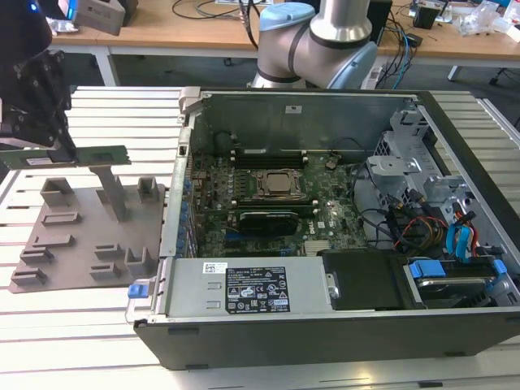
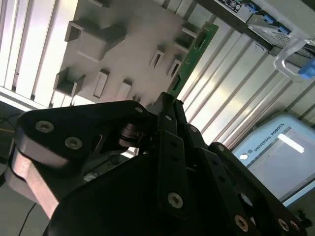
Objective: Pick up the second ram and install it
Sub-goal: 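Pick up the second ram and move it above second insertion slot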
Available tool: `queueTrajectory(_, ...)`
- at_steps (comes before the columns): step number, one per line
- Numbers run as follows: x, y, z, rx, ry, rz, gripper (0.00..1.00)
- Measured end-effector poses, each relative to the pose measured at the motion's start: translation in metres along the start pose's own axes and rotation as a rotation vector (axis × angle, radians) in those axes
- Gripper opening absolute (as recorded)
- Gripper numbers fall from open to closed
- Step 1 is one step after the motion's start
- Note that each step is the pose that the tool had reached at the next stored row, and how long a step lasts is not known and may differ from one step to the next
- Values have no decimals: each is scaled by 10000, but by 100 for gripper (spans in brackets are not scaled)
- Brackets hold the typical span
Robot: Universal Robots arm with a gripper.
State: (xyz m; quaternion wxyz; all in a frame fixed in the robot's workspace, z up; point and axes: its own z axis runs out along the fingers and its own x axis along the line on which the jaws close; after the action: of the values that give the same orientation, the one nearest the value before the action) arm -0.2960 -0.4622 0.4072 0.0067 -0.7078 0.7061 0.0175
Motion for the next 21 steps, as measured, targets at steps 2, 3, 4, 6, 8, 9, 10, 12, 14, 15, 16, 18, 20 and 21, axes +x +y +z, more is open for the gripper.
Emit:
queueTrajectory(2, 0, -44, -1, 0, 0, -1, 14)
queueTrajectory(3, 0, -68, -1, 0, 0, -1, 14)
queueTrajectory(4, 0, -102, -2, 0, 1, 0, 14)
queueTrajectory(6, 0, -147, -3, 0, 0, 0, 14)
queueTrajectory(8, 0, -228, -3, 0, 0, 1, 14)
queueTrajectory(9, 1, -296, -5, 0, 0, -1, 14)
queueTrajectory(10, 1, -337, -5, 0, 0, 0, 14)
queueTrajectory(12, 1, -445, -7, -1, 0, 1, 14)
queueTrajectory(14, 1, -520, -8, 0, 0, -1, 14)
queueTrajectory(15, 1, -560, -9, 0, 0, 0, 14)
queueTrajectory(16, 1, -603, -10, -1, 1, 0, 14)
queueTrajectory(18, 1, -652, -10, -1, 1, 1, 14)
queueTrajectory(20, 2, -715, -11, 0, 0, -1, 14)
queueTrajectory(21, 2, -738, -12, 0, 0, -1, 14)
